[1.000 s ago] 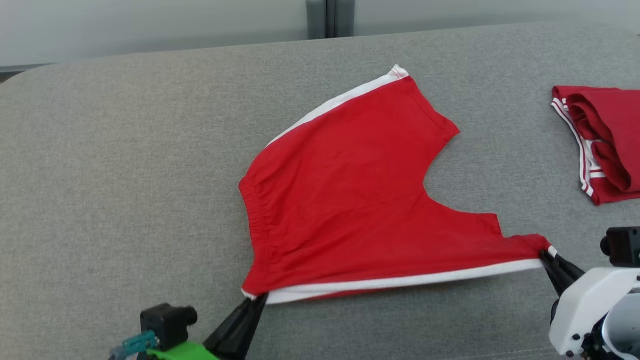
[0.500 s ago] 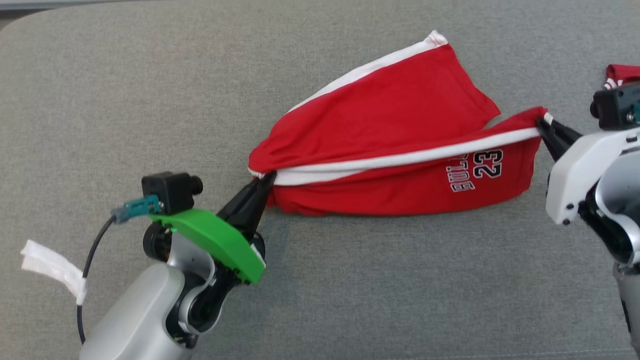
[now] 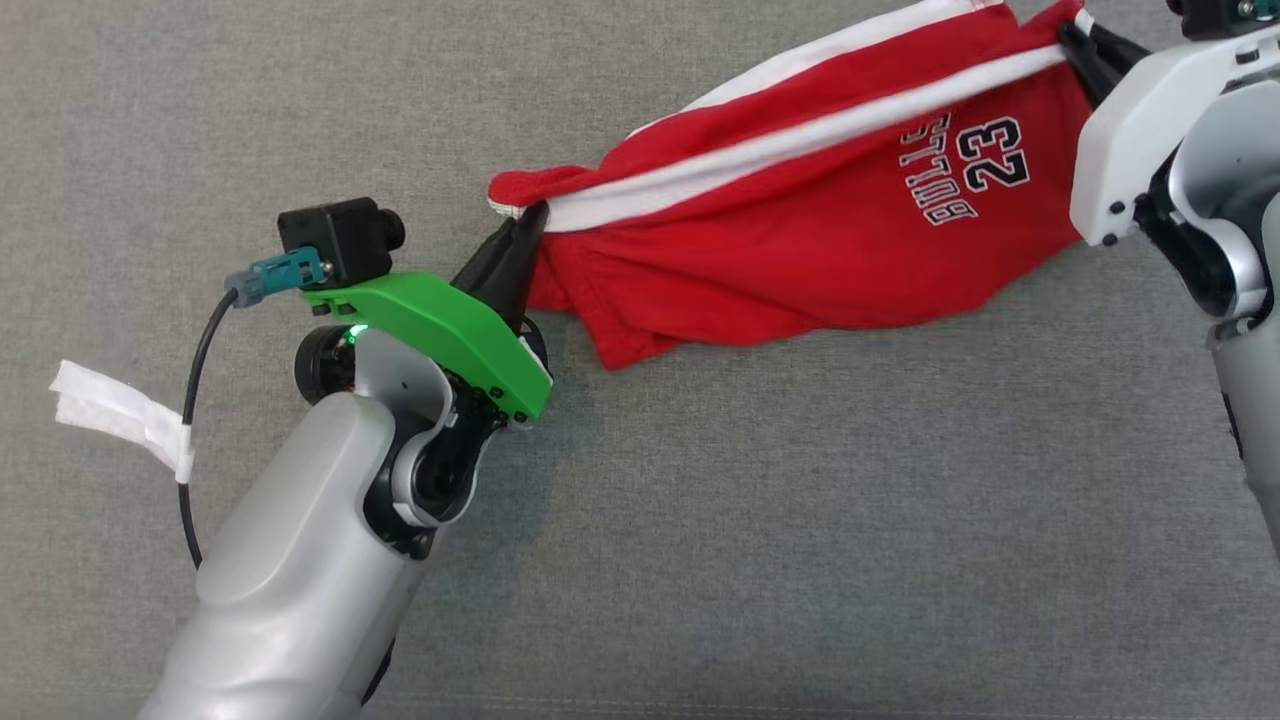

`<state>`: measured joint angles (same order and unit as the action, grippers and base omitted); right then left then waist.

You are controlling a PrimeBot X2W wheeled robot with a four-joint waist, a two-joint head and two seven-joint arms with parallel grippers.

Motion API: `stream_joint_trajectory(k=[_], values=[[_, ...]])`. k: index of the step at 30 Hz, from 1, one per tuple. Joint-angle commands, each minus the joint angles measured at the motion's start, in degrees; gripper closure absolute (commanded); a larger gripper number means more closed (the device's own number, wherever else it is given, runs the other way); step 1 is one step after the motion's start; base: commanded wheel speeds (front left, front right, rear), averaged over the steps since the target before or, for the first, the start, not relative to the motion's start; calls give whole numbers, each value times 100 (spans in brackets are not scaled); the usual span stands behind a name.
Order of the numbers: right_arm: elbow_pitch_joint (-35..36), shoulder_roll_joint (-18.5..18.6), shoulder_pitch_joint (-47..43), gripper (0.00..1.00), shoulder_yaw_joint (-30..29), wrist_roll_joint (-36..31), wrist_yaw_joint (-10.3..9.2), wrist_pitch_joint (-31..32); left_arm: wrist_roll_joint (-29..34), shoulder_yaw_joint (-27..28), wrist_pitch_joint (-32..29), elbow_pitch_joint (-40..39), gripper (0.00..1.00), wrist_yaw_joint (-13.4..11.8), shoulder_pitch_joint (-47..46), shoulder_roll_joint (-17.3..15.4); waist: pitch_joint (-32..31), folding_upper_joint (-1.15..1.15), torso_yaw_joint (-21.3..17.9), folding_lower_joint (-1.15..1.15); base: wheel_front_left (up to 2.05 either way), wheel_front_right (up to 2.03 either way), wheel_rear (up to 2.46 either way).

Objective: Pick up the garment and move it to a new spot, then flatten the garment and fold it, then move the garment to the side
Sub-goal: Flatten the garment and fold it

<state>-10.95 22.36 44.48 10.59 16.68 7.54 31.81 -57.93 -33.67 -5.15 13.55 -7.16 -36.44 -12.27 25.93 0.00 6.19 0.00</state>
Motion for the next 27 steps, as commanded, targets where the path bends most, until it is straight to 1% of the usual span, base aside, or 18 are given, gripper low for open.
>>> stream_joint_trajectory(k=[1, 3, 7, 8, 9, 10, 11, 12, 13, 17, 20, 21, 25, 27], values=[[-164, -26, 160, 100, -31, -63, -12, -143, 14, 37, 52, 80, 100, -75, -112, 36, 149, 0, 144, 0, 0, 0, 0], [-415, -81, 315, 100, -46, -136, -12, -320, 42, 67, 120, 177, 100, -131, -163, 88, 187, 0, 183, 0, 0, 0, 0], [-849, -239, 524, 100, -57, -213, -12, -665, 36, 36, 191, 305, 99, -49, -223, 176, 278, 0, 239, 0, 0, 0, 0], [-932, -262, 558, 100, -54, -242, -12, -728, 38, 31, 213, 339, 88, -44, -237, 194, 291, 0, 251, 0, 0, 0, 0], [-1040, -287, 604, 100, -62, -280, -12, -810, 37, 20, 228, 372, 89, -18, -252, 227, 303, 0, 270, 0, 0, 0, 0], [-1112, -287, 667, 100, -80, -355, -12, -946, 28, 17, 250, 405, 84, 2, -270, 262, 314, 0, 286, 0, 0, 0, 0], [-1179, -292, 707, 24, -104, -405, -12, -1045, 3, 35, 297, 418, 64, 19, -286, 301, 319, 0, 300, 0, 0, 0, 0], [-1252, -313, 723, 0, -133, -444, -12, -1141, -12, 60, 351, 424, 4, 58, -314, 334, 321, 0, 313, 0, 0, 0, 0], [-1345, -343, 725, 0, -142, -472, -12, -1220, -27, 82, 408, 443, 0, 85, -335, 365, 316, 0, 328, 0, 0, 0, 0], [-1598, -397, 785, 0, -148, -485, -12, -1547, -16, 19, 469, 530, 0, 233, -302, 403, 215, 0, 362, 0, 0, 0, 0], [-1771, -450, 726, 0, -175, -369, -12, -1718, 40, -100, 454, 538, 0, 462, -156, 249, 43, 0, 368, 0, 0, 0, 0], [-1811, -442, 687, 0, -174, -341, -12, -1743, 31, -75, 517, 543, 0, 487, -87, 214, -12, 0, 372, 0, 0, 0, 0], [-1959, -416, 442, 0, -233, -46, -12, -1779, 146, -84, 864, 476, 0, 699, 229, 51, -319, 0, 399, 0, 0, 0, 0], [-1979, -353, 325, 0, -278, 88, -12, -1758, 247, -45, 1151, 436, 0, 777, 416, -64, -454, 0, 422, 0, 0, 0, 0]])
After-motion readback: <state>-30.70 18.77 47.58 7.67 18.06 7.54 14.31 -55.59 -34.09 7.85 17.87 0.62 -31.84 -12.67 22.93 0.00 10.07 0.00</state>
